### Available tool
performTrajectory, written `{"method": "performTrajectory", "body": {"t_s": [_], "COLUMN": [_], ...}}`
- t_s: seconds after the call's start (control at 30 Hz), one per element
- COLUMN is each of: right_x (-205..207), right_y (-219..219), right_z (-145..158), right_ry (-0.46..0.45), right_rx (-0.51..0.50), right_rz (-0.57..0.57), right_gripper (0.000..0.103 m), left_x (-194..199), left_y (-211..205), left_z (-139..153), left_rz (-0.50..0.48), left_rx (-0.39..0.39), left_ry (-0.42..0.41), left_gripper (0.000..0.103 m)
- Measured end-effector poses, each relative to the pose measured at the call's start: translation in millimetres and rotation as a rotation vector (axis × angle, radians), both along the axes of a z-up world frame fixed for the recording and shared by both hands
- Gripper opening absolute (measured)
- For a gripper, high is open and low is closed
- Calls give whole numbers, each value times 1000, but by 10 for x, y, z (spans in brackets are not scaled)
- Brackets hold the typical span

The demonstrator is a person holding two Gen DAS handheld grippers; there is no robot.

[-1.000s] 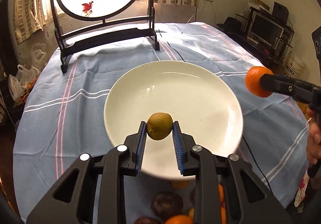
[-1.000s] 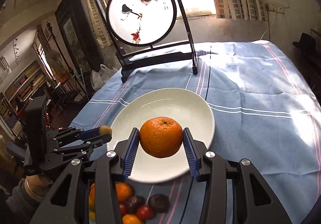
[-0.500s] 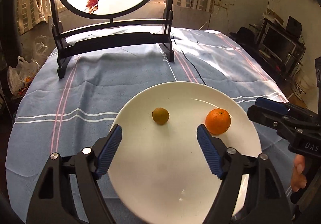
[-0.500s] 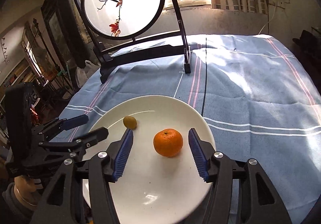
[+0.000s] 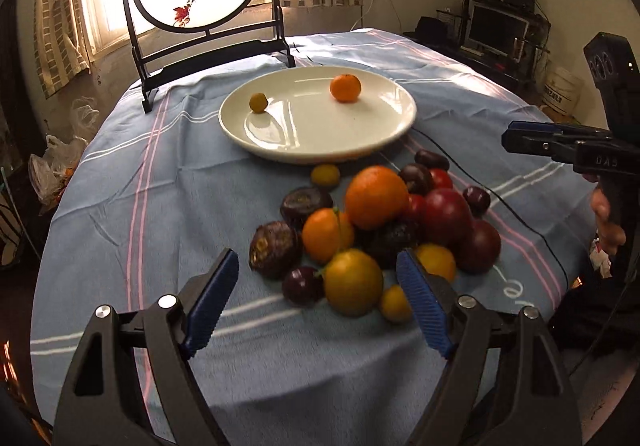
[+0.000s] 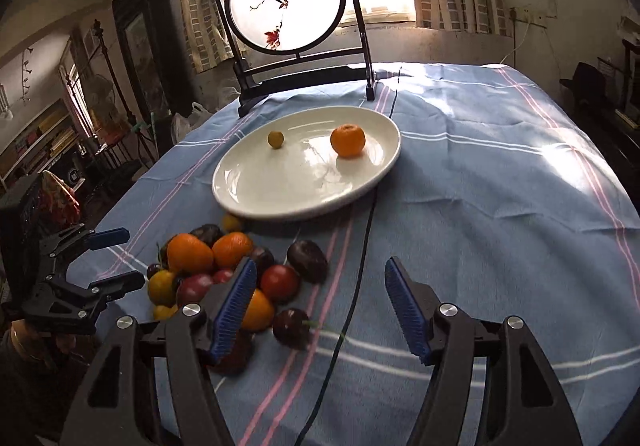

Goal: Organize fruits
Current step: 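Grasp a red plum with the right tool while the left tool grasps a dark cherry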

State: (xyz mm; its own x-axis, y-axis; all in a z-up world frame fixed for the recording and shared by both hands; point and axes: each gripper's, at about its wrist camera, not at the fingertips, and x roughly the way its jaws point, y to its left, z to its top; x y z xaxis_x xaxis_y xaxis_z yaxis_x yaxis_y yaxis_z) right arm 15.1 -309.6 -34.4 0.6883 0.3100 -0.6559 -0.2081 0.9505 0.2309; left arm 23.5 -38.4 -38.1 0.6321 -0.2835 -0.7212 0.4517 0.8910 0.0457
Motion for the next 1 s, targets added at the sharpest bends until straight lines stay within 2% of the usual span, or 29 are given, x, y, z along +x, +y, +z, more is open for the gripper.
{"method": "performTrajectory", "body": {"t_s": [0.07, 0.1, 0.13, 0.17, 0.37, 0.5, 0.7, 0.8, 0.9, 1.0], "right_x": [-96, -126, -154, -179, -353, -389, -403, -379, -371, -369], "right_y": [7, 4, 3, 3, -16, -18, -7, -3, 15, 36], "right_z": [-81, -110, -130, -143, -107, -125, -163, -183, -193, -184], "right_ry": [24, 34, 41, 47, 26, 30, 44, 52, 54, 52], "right_rx": [5, 7, 9, 11, 11, 9, 18, 24, 22, 15], "right_rz": [-2, -7, -12, -15, -16, -8, -2, 0, 3, 7], "right_gripper": [67, 67, 67, 67, 67, 67, 67, 67, 67, 67], "left_x": [-79, -83, -73, -64, -88, -97, -20, 10, 54, 110], "left_y": [8, 10, 9, 5, -26, 34, 302, 305, 251, 197], "left_z": [-84, -120, -154, -181, -205, -181, -103, -178, -301, -366], "left_rz": [17, 26, 29, 27, 36, 60, 102, 118, 88, 83], "left_rx": [2, 0, -9, -23, -27, -29, -117, -49, -17, 13], "left_ry": [0, 6, 25, 47, 44, 30, 54, 56, 98, 90], "left_gripper": [77, 65, 46, 41, 40, 44, 43, 43, 35, 32]}}
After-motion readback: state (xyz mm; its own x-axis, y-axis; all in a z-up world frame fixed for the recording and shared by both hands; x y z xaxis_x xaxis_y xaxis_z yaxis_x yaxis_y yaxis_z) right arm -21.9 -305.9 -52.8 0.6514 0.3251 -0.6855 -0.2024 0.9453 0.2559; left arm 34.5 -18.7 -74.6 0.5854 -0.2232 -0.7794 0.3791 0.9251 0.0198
